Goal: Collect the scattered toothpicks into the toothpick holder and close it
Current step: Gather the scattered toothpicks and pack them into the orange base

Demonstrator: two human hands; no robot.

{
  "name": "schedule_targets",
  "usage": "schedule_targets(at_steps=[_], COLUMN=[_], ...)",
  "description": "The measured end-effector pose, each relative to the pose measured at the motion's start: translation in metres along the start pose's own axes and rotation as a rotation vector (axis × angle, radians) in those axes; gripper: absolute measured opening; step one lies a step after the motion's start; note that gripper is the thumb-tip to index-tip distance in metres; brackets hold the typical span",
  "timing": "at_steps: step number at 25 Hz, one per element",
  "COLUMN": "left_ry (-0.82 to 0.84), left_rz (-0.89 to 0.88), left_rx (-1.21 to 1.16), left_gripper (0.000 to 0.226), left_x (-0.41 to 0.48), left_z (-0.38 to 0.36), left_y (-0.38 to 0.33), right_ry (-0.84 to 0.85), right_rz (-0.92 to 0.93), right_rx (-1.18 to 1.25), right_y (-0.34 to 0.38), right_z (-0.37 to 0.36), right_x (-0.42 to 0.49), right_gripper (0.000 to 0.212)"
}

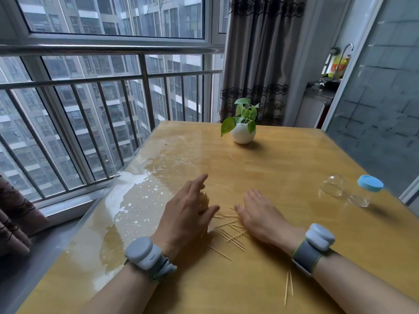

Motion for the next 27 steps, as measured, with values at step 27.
schedule_targets(at_steps=[27], left_ry=[0.397], left_rz=[0.075], left_rx=[0.061], left_gripper=[0.06], left_x=[-0.033], left_z=[-0.02], left_y=[-0.05], right_ry=[0.052], right_rz=[0.461], right_rx=[-0.259], right_y=[-0.06], right_z=[0.0], right_x=[-0.087], right_gripper=[0.1])
Point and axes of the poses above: each hand's wrist, its own x-axis towards the middle knuckle, its own z-axis out of the back of the hand, y = z × x, the point moved 3 cm from there along x, towards the middle knuckle, and after that the axes turned 7 degrees about -z, right-handed, at the moved point
